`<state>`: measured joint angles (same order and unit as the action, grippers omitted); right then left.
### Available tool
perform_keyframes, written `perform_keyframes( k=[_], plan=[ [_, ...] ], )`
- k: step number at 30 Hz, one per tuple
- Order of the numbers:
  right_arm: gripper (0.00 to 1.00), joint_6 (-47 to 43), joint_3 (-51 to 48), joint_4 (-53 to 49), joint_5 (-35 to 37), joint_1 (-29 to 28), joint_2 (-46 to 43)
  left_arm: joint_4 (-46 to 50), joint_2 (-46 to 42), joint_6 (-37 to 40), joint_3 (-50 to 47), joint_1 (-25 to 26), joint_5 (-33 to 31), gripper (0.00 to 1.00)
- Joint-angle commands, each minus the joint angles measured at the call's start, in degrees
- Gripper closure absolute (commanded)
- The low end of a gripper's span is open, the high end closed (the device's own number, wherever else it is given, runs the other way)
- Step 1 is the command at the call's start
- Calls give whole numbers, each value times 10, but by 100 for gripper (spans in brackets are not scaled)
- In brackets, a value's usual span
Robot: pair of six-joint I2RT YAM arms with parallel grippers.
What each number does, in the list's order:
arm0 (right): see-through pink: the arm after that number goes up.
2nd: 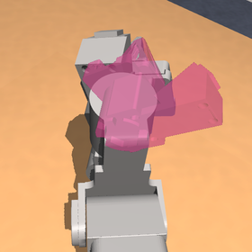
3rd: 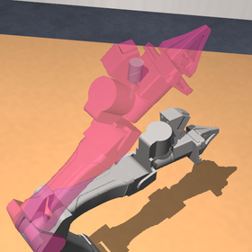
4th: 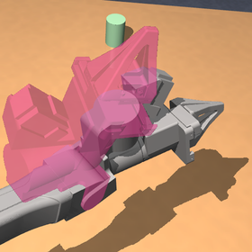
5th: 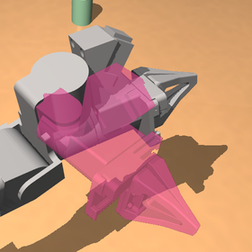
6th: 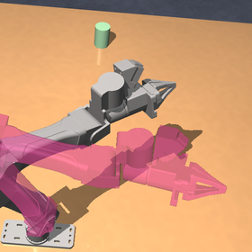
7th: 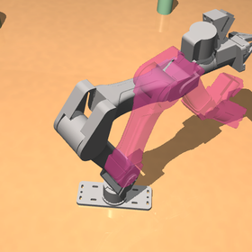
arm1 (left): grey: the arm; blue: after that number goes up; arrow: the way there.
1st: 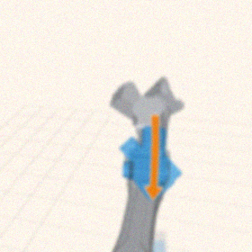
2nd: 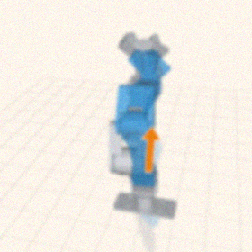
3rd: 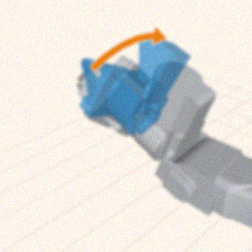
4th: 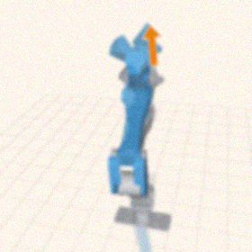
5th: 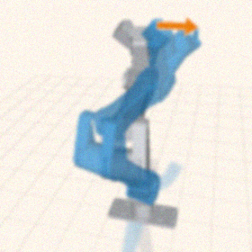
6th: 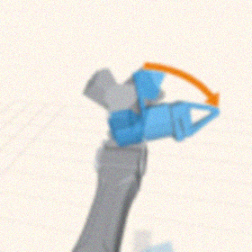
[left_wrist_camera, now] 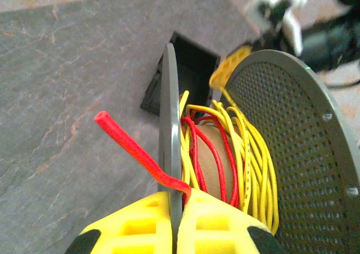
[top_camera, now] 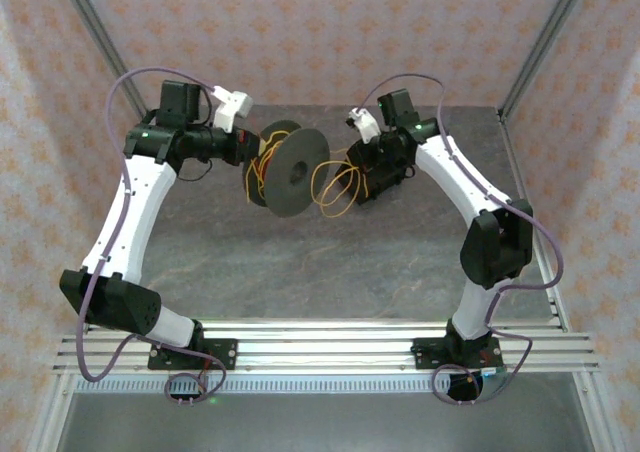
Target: Wrap the cables
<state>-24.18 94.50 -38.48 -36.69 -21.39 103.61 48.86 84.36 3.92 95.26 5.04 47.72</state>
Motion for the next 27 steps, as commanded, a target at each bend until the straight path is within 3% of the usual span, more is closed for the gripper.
perform_keyframes(
  k=[1, 5, 12, 21, 25, 27],
  plan=[
    [100, 15, -67, 28, 18, -4, -16, -169, -27, -166, 26, -42, 52, 100],
    [100, 38, -145, 110, -18, -43, -50, -284, -21, -295, 1, -57, 23, 100],
    [100, 67, -190, 196, -19, -104, -69, -426, -31, -433, -74, -56, -116, 100],
    [100, 112, -181, 241, -43, -112, -64, -368, -35, -367, -85, -34, -184, 100],
    [100, 117, -179, 262, -35, -153, -72, -393, -41, -366, -111, -18, -219, 100],
    [100, 134, -187, 292, -29, -167, -74, -413, -47, -366, -134, -4, -268, 100]
  ],
)
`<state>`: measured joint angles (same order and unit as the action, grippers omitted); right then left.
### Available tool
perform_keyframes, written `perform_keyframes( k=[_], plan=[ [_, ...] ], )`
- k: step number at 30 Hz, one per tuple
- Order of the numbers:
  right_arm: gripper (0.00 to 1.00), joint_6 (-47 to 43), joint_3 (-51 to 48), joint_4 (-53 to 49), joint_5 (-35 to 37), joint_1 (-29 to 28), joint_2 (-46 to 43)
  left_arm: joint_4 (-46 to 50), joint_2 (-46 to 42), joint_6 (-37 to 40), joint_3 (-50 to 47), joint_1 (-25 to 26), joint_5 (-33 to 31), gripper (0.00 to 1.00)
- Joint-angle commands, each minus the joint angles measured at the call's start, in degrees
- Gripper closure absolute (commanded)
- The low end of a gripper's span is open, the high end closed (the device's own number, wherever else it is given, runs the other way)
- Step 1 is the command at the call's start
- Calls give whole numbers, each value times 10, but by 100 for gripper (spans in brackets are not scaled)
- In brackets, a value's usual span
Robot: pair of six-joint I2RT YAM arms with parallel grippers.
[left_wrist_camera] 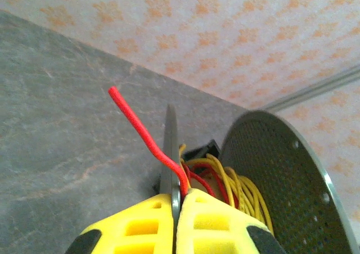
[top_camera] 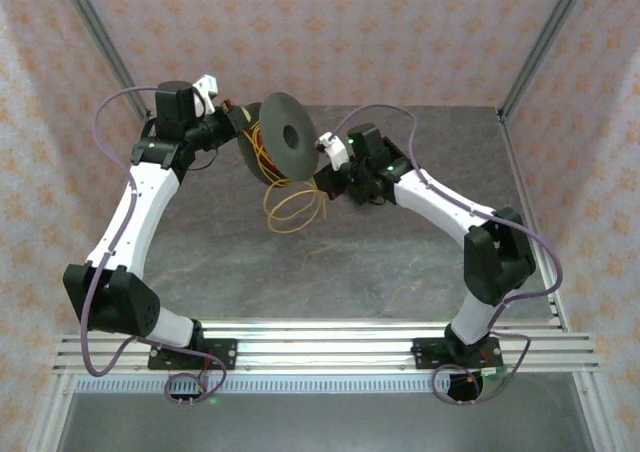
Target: Wrap the cables
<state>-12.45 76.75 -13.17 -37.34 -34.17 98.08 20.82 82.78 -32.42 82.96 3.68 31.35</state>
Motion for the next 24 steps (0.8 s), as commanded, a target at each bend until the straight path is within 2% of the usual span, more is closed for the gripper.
perform_keyframes(
  k=[1, 4, 7, 10, 16, 20, 24],
  plan=[
    [100, 29, -18, 57, -21, -41, -20, -150, -36, -11, -28, 13, -124, 100],
    [98, 50, -35, 78, -13, -41, -6, -210, -48, -45, -75, 17, -155, 100],
    [81, 54, -38, 61, 27, -40, 7, -200, -44, -48, -61, 22, -132, 100],
    [71, 70, -38, 50, 50, -29, 3, -187, -55, -48, -56, 22, -112, 100],
    [60, 97, -33, 17, 68, -2, -35, -131, -75, -22, -31, 20, -82, 100],
    [49, 116, -48, 10, 75, 14, -79, -107, -81, -7, -14, 19, -76, 100],
    [45, 131, -68, 9, 63, 26, -125, -99, -84, -8, 0, 19, -76, 100]
  ],
)
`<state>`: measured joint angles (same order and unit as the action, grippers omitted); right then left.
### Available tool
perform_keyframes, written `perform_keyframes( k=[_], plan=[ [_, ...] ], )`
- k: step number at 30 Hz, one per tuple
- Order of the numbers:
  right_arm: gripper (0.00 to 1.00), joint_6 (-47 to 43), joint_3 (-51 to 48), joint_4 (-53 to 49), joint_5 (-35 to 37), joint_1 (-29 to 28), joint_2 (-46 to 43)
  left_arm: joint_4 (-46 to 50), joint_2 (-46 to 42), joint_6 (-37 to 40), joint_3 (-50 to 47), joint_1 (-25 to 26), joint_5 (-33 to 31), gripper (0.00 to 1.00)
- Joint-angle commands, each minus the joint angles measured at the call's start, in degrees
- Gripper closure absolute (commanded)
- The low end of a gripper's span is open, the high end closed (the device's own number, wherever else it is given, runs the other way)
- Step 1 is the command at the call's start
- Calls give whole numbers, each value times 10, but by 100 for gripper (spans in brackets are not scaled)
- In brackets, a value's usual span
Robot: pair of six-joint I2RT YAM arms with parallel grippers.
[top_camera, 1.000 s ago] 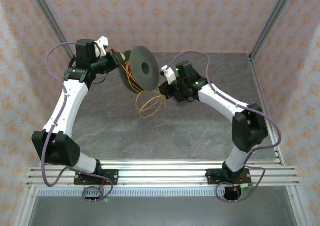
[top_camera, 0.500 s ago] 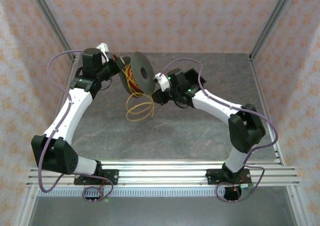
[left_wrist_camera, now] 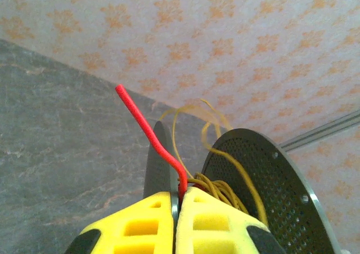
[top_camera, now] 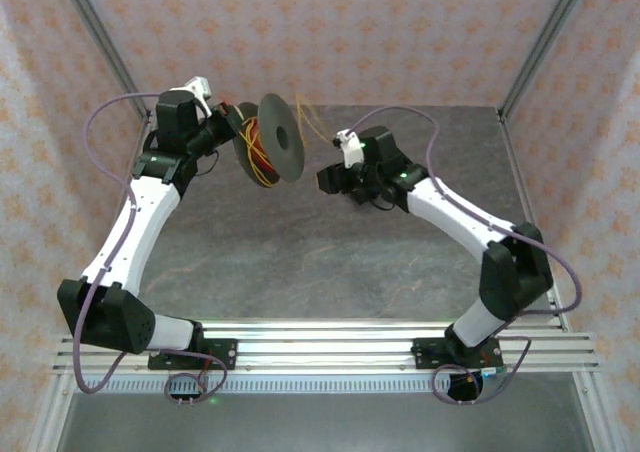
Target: Wrap the cables
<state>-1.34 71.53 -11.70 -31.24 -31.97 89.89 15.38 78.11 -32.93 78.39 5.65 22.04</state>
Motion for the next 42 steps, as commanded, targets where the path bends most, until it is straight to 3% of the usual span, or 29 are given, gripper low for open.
perform_keyframes(
  k=[1, 9, 15, 24, 31, 42],
  plan=[
    [44, 26, -22, -4, 0, 7, -53, -43, -39, -4, 49, -1, 16, 100],
    [38, 67, -30, -20, -8, 27, -104, 11, -39, 10, 114, -1, 53, 100],
    [38, 109, 13, -90, 6, 46, -112, 56, -51, 13, 152, -2, 95, 100],
    [37, 181, 86, -105, -62, 66, -108, 74, -80, 19, 157, -3, 117, 100],
    [38, 167, 116, -141, -21, 66, -98, 78, -90, 19, 161, -2, 132, 100],
    [42, 151, 153, -157, -32, 66, -43, 79, -94, -3, 173, -2, 149, 100]
  ],
)
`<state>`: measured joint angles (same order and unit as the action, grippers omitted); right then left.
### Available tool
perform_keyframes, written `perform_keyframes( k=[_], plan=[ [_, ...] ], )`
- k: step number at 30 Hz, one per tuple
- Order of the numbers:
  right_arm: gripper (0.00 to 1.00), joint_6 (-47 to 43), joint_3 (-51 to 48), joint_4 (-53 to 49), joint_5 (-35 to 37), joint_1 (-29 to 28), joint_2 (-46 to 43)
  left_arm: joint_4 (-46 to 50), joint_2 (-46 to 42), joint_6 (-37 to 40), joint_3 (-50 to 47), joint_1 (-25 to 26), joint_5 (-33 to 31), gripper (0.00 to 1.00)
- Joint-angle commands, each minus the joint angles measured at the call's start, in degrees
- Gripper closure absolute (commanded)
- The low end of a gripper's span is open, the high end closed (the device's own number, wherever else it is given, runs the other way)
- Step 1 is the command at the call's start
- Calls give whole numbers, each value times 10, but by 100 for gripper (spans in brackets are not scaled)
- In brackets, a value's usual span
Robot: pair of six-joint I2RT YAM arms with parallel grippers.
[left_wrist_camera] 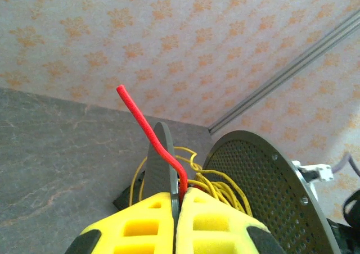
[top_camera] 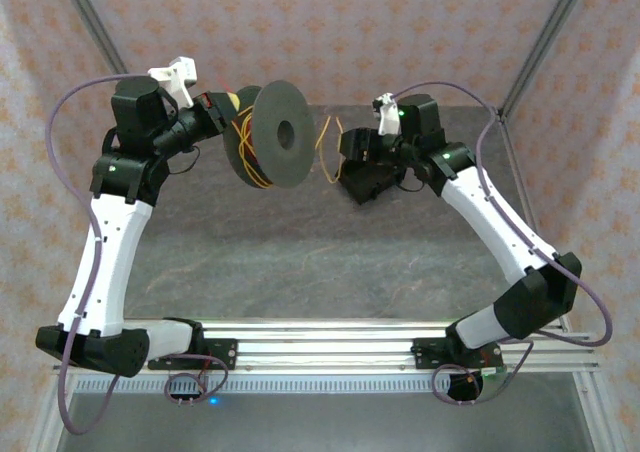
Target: Wrap the cables
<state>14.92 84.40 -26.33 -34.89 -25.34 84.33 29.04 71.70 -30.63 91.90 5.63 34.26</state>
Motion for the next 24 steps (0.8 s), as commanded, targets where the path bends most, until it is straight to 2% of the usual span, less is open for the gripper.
perform_keyframes(
  k=[1, 6, 9, 11, 12, 13, 18, 21, 24],
  plan=[
    [42, -13, 28, -11, 7, 0, 19, -58, -31, -27, 38, -2, 27, 100],
    [47, -12, 41, -8, 4, 0, 50, -58, -34, -29, 37, -2, 32, 100],
    [56, -10, 52, -7, -3, 0, 72, -58, -34, -30, 37, -2, 33, 100],
    [77, -12, 55, -6, -15, 0, 81, -61, -33, -33, 38, -2, 30, 100],
    [92, -12, 54, -5, -19, -1, 84, -64, -33, -36, 39, -2, 21, 100],
    [100, -12, 49, -5, -19, -1, 83, -66, -31, -40, 41, -2, 6, 100],
    [100, -21, -10, 7, -15, -11, 59, -92, -9, -76, 59, -7, -157, 100],
    [100, -42, -42, -5, -14, -32, 32, -140, 17, -108, 60, -15, -236, 100],
    [100, -66, -66, -21, -20, -61, -3, -156, 58, -105, 81, -16, -303, 100]
  ],
)
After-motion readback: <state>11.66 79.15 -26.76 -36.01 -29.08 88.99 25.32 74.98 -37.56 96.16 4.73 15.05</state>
